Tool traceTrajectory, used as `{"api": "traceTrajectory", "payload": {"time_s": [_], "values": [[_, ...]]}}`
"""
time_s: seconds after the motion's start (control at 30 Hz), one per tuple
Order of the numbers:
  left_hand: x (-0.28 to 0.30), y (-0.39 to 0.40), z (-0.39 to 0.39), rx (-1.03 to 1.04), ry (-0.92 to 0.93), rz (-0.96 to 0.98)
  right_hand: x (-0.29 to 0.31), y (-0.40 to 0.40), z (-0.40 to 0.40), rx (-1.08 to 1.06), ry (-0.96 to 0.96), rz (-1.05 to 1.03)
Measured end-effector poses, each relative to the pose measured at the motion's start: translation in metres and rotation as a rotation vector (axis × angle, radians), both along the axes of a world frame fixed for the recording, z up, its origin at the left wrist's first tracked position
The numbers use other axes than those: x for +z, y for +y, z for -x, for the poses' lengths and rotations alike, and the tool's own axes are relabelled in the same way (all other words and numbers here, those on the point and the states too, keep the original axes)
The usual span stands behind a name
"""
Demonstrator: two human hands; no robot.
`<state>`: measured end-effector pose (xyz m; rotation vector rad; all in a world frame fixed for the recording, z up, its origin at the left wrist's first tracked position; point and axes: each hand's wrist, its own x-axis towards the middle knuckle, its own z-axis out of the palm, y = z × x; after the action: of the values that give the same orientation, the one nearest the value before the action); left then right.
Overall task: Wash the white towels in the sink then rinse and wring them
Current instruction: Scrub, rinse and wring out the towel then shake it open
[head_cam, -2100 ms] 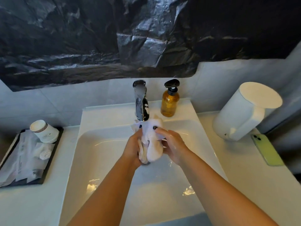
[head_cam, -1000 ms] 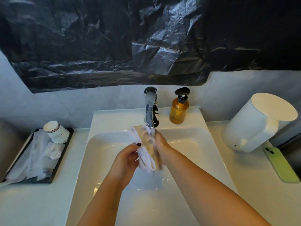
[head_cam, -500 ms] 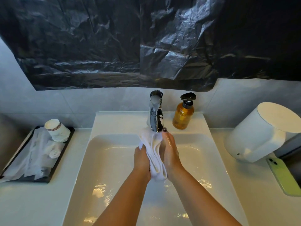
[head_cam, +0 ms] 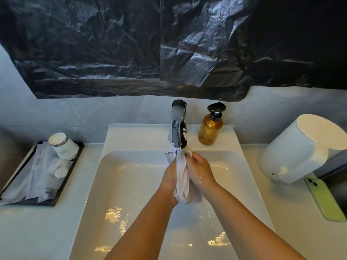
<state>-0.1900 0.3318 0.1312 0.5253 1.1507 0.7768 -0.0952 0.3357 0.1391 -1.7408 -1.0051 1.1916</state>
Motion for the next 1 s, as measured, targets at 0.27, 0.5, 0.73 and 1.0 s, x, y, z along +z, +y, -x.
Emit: {"api": "traceTrajectory", "payload": {"time_s": [0.27,0.5,0.73,1.0], "values": [[-0.007,0.009,0.036,0.175,-0.235,0.034,0.001,0.014,0.017,-0.228,0.233,0.104],[-0.016,0.0,0.063,0.327,-0.224,-0.012,-0.003,0.018,0.03,-0.272,0.52,0.32],[-0.017,-0.002,0.101,0.438,-0.51,0.153,-0.006,0.01,0.028,-0.382,0.659,0.242],[-0.017,-0.012,0.118,0.461,-0.156,-0.123,0.001,0.008,0.014,-0.42,0.59,0.275]]}}
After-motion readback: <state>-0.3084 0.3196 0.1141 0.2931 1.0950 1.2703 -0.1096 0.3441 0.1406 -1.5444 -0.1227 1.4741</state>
